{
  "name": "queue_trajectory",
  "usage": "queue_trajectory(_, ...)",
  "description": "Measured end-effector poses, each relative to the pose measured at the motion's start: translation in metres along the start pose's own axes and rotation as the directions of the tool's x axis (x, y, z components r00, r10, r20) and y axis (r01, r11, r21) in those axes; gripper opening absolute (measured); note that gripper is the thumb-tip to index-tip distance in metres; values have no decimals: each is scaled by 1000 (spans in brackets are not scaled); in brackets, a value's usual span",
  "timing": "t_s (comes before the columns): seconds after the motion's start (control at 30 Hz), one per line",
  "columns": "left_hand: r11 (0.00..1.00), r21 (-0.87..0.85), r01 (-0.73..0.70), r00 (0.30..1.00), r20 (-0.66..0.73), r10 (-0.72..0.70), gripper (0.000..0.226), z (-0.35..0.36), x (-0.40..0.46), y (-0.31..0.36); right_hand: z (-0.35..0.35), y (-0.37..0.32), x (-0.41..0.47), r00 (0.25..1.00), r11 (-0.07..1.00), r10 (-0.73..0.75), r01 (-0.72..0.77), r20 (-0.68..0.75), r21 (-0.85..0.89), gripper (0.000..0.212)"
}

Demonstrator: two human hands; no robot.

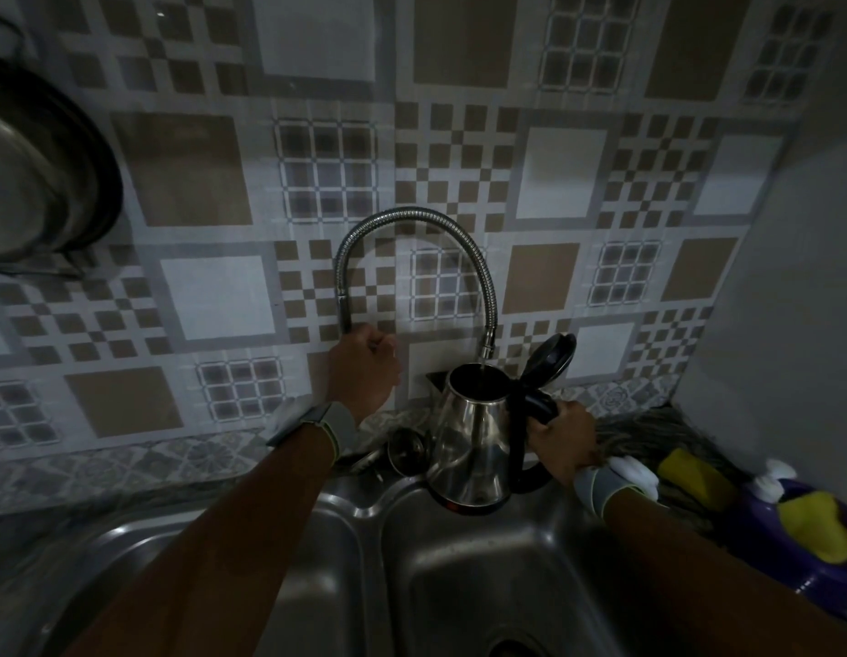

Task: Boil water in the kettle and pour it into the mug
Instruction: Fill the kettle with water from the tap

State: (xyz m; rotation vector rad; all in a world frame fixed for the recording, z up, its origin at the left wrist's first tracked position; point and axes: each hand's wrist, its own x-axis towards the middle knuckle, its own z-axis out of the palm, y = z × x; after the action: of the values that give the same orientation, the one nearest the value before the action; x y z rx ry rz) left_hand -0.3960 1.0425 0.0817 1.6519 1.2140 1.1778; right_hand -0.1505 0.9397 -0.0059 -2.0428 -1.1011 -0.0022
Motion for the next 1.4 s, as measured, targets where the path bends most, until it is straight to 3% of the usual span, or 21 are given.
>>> queue_trajectory(0.87,1000,-4,4,1000,8,-4,25,1,5,-3,0,2,1,999,1000,10,-10,34,17,20)
queue_trajectory(1.4,998,52,32,999,-21,-31,29,6,20,-6,4,5,2,1000,999,-22,22,-22,-29,21)
